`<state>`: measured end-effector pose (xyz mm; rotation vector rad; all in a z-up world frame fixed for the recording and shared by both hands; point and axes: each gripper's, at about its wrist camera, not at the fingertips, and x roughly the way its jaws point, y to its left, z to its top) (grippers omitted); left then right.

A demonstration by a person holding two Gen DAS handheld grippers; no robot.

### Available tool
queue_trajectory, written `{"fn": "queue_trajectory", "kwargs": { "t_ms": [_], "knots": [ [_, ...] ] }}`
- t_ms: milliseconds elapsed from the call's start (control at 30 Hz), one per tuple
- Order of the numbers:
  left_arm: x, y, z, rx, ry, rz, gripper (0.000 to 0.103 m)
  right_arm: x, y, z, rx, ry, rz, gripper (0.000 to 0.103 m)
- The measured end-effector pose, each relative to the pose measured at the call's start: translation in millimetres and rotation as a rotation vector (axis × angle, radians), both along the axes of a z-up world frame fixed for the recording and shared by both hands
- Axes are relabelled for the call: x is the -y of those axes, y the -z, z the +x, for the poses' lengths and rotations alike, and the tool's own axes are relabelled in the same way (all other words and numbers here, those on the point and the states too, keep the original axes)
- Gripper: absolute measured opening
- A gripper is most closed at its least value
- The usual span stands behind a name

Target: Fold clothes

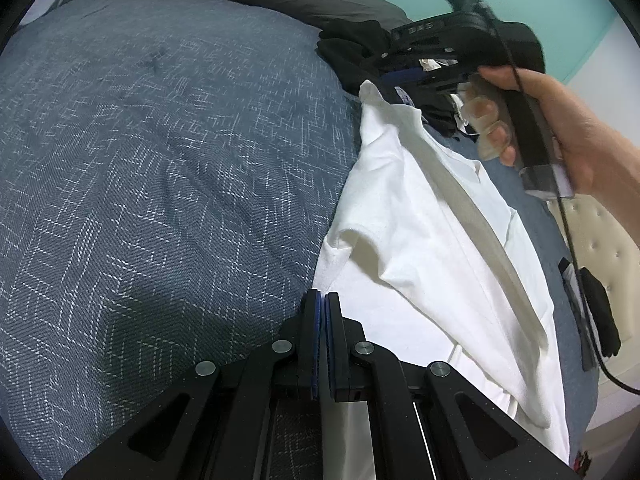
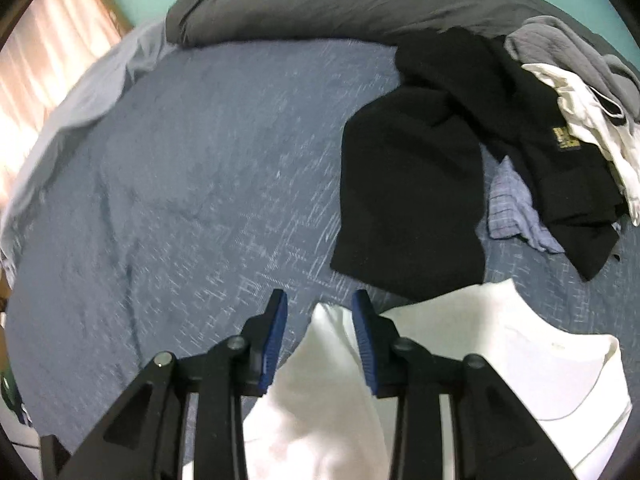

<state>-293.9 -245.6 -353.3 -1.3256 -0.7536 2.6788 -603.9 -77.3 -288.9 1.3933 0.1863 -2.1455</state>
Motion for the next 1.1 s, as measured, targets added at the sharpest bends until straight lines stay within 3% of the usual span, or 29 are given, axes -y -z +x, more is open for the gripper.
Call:
{"fn": "queue_trajectory", "kwargs": {
  "t_ms": [67, 100, 133, 167, 400, 633, 1100],
  "knots": [
    [-0.3, 0.2, -0.2, 0.000, 0.001, 0.000, 0.002, 9.1, 4.1, 1.3, -0.004, -0.027, 0.030, 0.031],
    [-0.3, 0.4, -0.4, 0.000, 0.002, 0.001, 0.002, 13.6, 6.1, 2.0, -0.006, -0.041, 0.046, 0.014],
    [-0.4, 0.6, -0.6, 0.000, 0.002, 0.002, 0.002, 15.6, 7.8, 2.4, -0.009, -0.046, 0.056, 0.005],
    [-0.4, 0.8, -0.8, 0.000, 0.003, 0.002, 0.002, 15.5, 8.4, 2.0, -0.016, -0.041, 0.057, 0.003],
    [-3.6, 1.0, -1.2, 0.000, 0.003, -0.014, 0.002, 8.0, -0.8, -6.1, -0.061, 0.020, 0.003, 0.002],
    [-1.5, 2.4, -0.6, 0.000, 0.001, -0.003, 0.002, -15.5, 6.7, -18.8, 0.021, 0.173, -0.107, 0.001],
    [6.9, 6.4, 3.2, 0.003, -0.003, 0.015, 0.002, -23.7, -14.3, -14.5, -0.040, 0.151, -0.153, 0.003]
  ]
}}
